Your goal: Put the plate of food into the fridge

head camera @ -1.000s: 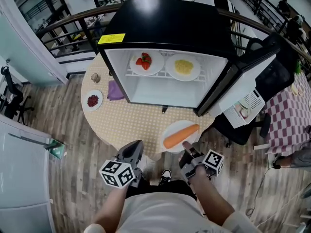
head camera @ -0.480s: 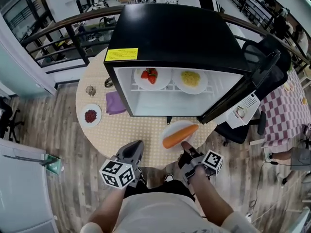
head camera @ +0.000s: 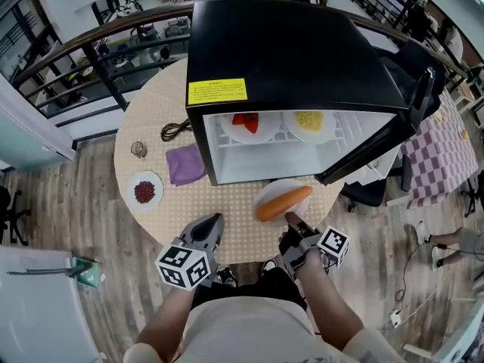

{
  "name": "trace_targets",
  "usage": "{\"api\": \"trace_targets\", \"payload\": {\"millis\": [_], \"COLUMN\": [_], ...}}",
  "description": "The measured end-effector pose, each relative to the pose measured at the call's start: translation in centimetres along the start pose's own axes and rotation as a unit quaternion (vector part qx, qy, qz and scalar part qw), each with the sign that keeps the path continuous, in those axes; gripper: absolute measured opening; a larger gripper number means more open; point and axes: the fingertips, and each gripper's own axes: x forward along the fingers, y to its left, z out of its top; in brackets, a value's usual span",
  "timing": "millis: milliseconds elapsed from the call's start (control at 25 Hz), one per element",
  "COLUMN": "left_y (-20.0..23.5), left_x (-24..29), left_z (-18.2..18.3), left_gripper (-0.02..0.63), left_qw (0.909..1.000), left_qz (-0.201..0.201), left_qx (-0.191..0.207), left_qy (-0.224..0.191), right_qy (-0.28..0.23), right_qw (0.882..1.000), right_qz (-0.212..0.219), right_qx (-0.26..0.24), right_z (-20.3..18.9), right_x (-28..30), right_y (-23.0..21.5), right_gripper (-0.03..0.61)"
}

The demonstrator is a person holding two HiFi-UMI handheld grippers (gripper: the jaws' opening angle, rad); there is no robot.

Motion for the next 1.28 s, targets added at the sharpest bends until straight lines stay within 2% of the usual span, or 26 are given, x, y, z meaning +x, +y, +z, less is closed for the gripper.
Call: {"api": "trace_targets", "payload": {"millis": [200,560,920,1280], "left_y": [-0.7,-0.7,-0.6,0.3], "left_x": [0.5,0.7,0.9,0.8], "left_z": [0.0,-1.1,-1.7,-2.3], "left_gripper": [0.006,0.006,0.006,0.006], "left_qw": [1.0000,0.9984,0.9971,0.9962], "left_qz": [0.003,0.044,0.061,0.072], "left_qx": [-0.006,-0.031,-0.042,-0.049], "left_qy": [-0.004,-0.017,-0.013,-0.006], "right_qy": [0.008,0.016,-0.012,-0.040], "right_qw": [1.000,1.000,0.999,0.998], "right_qz": [-0.003,-0.008,-0.026,-0.042], "right_qx": [0.002,0.003,0.032,0.040], "right_z": [0.8,4.0,6.4,8.3], "right_x": [0.7,5.7,11.7,16.9], "right_y": [0.3,0.7,0.3,0.9], "right_gripper": [0.032,0.032,0.032,0.034]}}
